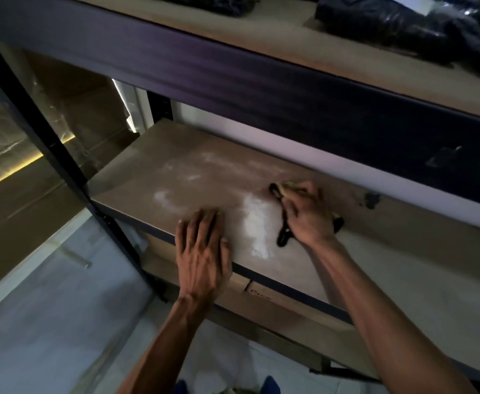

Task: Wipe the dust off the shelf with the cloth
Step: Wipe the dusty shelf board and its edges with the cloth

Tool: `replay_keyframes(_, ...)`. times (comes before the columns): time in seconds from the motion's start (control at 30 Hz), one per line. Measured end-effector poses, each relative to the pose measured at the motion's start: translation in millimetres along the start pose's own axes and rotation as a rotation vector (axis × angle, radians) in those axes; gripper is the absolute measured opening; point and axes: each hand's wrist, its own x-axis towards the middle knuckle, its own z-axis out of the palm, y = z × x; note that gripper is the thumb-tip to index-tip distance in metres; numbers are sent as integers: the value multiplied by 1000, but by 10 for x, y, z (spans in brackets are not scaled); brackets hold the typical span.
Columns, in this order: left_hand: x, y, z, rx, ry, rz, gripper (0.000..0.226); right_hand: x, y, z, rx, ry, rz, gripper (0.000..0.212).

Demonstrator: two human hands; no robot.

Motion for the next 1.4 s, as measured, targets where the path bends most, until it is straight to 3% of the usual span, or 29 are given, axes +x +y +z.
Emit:
replay_keyframes(0.1,-14,-3,1,-12,26,10,55,-104,-46,-35,70,-133,-207,33)
replay_keyframes(0.3,-21,-34,-4,11,1,-10,56,-637,385,-711,361,-284,-331,37)
replay_keyframes(0.4,-33,-25,0,10,-8,-4,55,-998,506,-694,393,-421,-370,32)
replay_keyframes(0.6,-18,-6,39,-4,4,17,53,-641,201,-234,281,-286,-454,30)
replay_keyframes(0.77,-20,-45,8,-23,0,22,53,-126,-144,-3,311,-193,-334,33)
replay_keyframes(0.97,-26,-65,-49,-33,-20,40,54,-524,126,-504,477,-348,-411,40)
replay_keyframes(1.1,-27,-43,-60,-46,-20,31,53,-872,218,-460,393,-482,-444,32)
replay_keyframes(1.27,-14,-53,-15,-95,41,30,53,-552,-158,-75,279,-257,-465,33)
replay_keyframes(1.4,-8,-82,4,-95,28,10,58,-93,-420,138,261,-212,-325,33)
